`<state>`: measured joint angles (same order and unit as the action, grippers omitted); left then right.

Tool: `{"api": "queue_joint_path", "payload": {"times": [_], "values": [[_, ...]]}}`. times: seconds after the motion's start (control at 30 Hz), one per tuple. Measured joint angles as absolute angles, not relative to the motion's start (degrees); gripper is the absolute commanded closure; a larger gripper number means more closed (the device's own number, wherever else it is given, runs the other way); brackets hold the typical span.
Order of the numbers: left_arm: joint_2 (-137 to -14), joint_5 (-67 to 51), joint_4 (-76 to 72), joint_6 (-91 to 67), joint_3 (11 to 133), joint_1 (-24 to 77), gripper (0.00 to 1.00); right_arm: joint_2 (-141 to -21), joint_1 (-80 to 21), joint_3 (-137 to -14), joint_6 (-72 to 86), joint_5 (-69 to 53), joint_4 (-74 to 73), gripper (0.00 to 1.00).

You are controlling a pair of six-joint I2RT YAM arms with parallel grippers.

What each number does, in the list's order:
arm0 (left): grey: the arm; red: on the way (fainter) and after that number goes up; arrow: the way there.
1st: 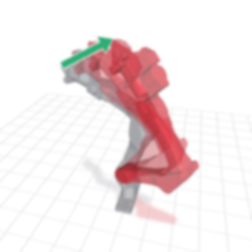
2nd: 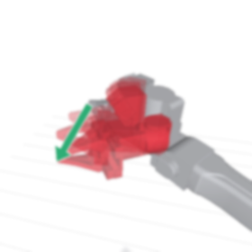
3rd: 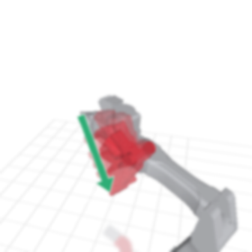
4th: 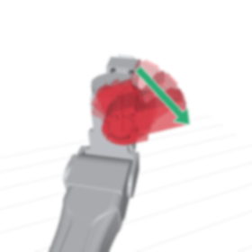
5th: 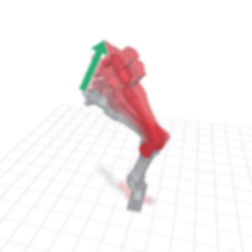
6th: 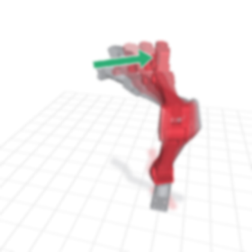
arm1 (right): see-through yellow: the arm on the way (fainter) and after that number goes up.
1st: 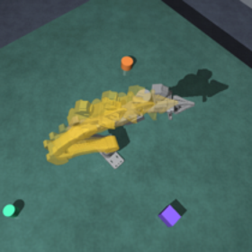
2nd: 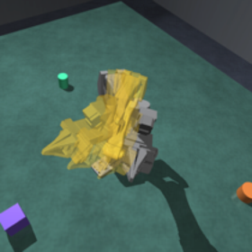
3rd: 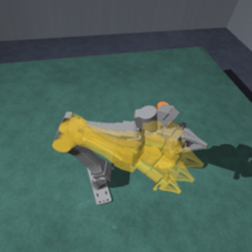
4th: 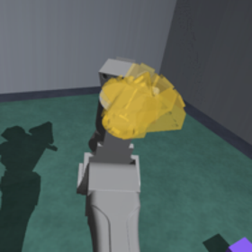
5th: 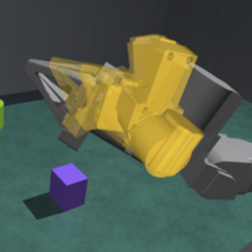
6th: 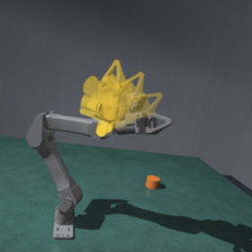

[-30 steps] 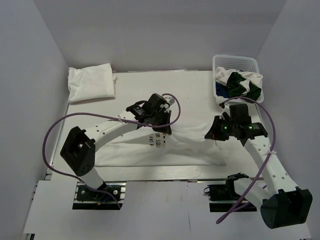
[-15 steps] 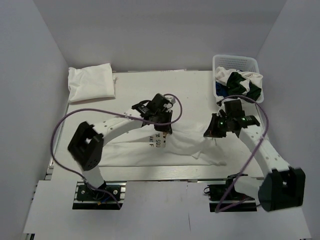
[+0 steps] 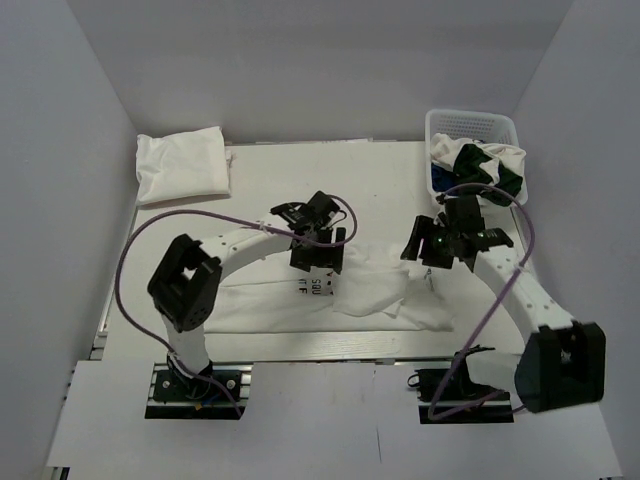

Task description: Fold and stack the t-shirts

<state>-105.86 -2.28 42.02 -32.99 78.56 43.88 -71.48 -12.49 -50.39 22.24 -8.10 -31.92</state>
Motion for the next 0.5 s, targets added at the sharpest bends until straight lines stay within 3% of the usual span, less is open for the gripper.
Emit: {"api": "queue_joint_path", "payload": {"times": [0.1,0.17,0.2,0.37,0.47,0.5], "values": [[-99.57,-3.44,40.47,-32.91,74.08,44.49,0.10,-64.03,-14.50,-46.89,21.19,-10.61,-31.44,0.32],[-97.36,-6.37,38.70,-32.86,70.91,44.88,0.16,-61.71,-15.97,-44.18,20.58,-12.73,-31.48,0.34],[-97.56,-7.94,38.30,-32.84,70.19,45.06,0.21,-61.34,-16.86,-42.81,20.47,-13.89,-31.66,0.36],[-105.73,-14.85,36.86,-31.90,69.89,47.09,0.25,-63.11,-20.93,-37.32,20.34,-16.75,-31.97,0.43],[-107.46,-16.69,36.93,-31.44,70.35,48.18,0.33,-65.80,-22.55,-36.38,20.38,-16.88,-31.79,0.49],[-107.59,-17.10,36.82,-31.31,70.67,48.40,0.39,-66.94,-22.90,-36.36,20.49,-16.86,-31.35,0.53]]}}
